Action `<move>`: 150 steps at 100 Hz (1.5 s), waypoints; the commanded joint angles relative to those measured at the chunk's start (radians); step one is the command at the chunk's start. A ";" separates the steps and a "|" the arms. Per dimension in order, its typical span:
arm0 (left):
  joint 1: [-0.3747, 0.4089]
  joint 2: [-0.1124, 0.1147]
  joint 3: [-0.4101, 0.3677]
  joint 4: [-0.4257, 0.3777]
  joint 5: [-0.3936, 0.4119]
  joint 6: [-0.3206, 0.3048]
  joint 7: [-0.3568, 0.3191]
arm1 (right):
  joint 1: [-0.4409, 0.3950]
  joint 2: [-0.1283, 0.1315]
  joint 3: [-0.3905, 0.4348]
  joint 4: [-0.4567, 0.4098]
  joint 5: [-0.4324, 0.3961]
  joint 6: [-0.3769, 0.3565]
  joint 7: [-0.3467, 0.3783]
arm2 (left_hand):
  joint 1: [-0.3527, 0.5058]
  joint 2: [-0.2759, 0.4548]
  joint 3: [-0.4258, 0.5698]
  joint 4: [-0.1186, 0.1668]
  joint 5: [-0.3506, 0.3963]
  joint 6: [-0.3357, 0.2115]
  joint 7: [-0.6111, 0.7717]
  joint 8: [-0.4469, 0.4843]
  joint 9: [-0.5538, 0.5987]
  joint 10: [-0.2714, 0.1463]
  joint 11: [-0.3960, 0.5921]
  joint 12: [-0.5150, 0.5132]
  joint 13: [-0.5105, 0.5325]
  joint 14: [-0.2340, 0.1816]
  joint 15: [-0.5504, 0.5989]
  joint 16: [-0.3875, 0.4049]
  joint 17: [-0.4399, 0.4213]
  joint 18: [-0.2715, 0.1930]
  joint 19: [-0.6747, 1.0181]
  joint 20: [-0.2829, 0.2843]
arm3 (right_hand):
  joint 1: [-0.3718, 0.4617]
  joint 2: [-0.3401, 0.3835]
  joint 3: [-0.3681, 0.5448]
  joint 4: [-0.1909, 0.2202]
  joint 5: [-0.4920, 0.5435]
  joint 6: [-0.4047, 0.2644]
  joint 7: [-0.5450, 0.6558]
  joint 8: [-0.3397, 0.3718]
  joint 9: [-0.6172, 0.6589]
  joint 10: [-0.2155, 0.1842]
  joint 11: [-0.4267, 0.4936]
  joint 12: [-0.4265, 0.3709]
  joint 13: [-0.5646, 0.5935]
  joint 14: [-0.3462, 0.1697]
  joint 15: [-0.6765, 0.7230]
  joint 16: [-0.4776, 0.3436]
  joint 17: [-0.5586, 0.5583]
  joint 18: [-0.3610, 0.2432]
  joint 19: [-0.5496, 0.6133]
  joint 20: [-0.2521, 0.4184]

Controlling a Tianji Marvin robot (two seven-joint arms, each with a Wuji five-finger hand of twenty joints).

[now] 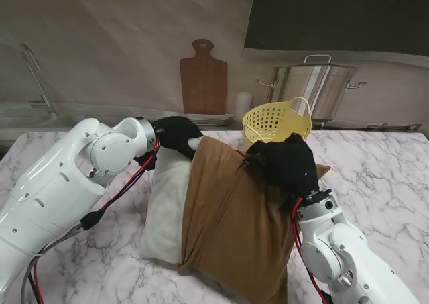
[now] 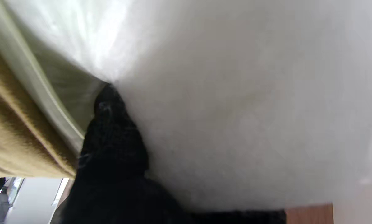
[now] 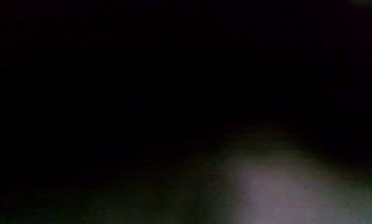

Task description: Remove the pillowcase from the pillow and put it in the laundry basket

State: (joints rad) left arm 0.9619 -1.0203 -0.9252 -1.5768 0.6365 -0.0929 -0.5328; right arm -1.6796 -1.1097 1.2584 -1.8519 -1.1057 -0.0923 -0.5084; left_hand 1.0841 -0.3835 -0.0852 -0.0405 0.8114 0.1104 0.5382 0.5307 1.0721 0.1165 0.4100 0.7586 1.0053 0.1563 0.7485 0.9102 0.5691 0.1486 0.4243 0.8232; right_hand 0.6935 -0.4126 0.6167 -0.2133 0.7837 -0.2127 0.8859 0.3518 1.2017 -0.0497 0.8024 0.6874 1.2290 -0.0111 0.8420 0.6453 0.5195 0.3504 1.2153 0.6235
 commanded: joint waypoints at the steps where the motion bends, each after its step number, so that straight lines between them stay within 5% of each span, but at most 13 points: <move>1: 0.024 -0.008 -0.016 -0.004 -0.019 -0.002 0.007 | -0.003 -0.001 0.014 -0.007 -0.013 0.018 -0.005 | 0.158 0.102 0.107 0.048 0.037 -0.037 0.105 0.077 0.055 -0.039 0.067 0.022 0.062 -0.065 0.068 0.023 0.013 -0.022 0.867 0.013 | 0.112 0.079 0.055 0.037 -0.030 -0.092 0.025 0.018 0.016 -0.064 0.067 0.035 0.044 -0.039 0.049 0.034 -0.011 -0.023 0.006 -0.007; 20: 0.062 -0.014 -0.085 -0.031 0.121 -0.061 0.099 | -0.019 -0.001 0.048 -0.005 -0.035 0.070 -0.020 | 0.160 0.140 0.105 0.039 0.013 -0.046 0.075 0.245 0.032 -0.059 0.082 0.004 0.048 -0.073 0.039 0.015 0.002 -0.040 0.832 0.006 | 0.110 0.081 0.057 0.047 -0.036 -0.040 0.019 -0.001 0.014 -0.060 0.069 0.031 0.044 -0.034 0.046 0.031 -0.010 -0.025 0.008 -0.008; 50: 0.102 -0.015 -0.174 -0.082 0.201 -0.079 0.137 | -0.063 -0.004 0.111 -0.014 -0.059 0.151 -0.047 | 0.162 0.150 0.105 0.038 0.002 -0.045 0.073 0.281 0.023 -0.064 0.082 -0.003 0.044 -0.076 0.021 0.007 -0.003 -0.046 0.814 0.002 | 0.118 0.076 0.066 0.052 -0.029 -0.002 0.027 -0.006 0.016 -0.049 0.079 0.026 0.047 -0.027 0.055 0.031 -0.005 -0.029 0.017 -0.007; 80: 0.118 -0.009 -0.195 -0.045 0.218 -0.086 0.132 | -0.151 -0.013 0.185 -0.013 -0.058 0.217 -0.089 | 0.163 0.152 0.104 0.038 0.002 -0.046 0.066 0.288 0.022 -0.066 0.083 -0.009 0.048 -0.076 0.015 0.004 0.001 -0.049 0.807 0.001 | 0.120 0.065 0.087 0.055 -0.020 0.034 0.031 -0.001 0.024 -0.032 0.094 0.027 0.055 -0.020 0.079 0.032 -0.001 -0.029 0.029 -0.006; 150: 0.169 0.004 -0.268 0.029 0.246 -0.076 0.108 | -0.310 0.014 0.279 -0.055 -0.177 0.297 0.122 | 0.173 0.151 0.104 0.040 -0.001 -0.047 0.051 0.289 0.015 -0.065 0.082 -0.011 0.037 -0.073 0.002 -0.004 -0.008 -0.046 0.802 0.003 | 0.114 0.036 0.123 0.048 0.012 0.026 0.029 0.000 0.048 -0.021 0.090 0.027 0.070 -0.004 0.099 0.027 0.011 -0.026 0.045 -0.007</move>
State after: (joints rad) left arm 1.1302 -1.0347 -1.1834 -1.5815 0.8693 -0.1830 -0.3987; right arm -1.9657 -1.1022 1.5240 -1.9157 -1.2738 0.1827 -0.4027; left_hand 1.0507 -0.2915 -0.1060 -0.0701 0.7869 0.0855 0.5385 0.7775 1.0614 0.0503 0.4223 0.7353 1.0059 0.1039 0.7294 0.9010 0.5712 0.1161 0.4243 0.8232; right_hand 0.6918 -0.3760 0.5942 -0.2139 0.7825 -0.1881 0.8842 0.3408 1.2160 -0.0657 0.8448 0.7005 1.2566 -0.0329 0.9154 0.6576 0.5305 0.3485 1.2409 0.6235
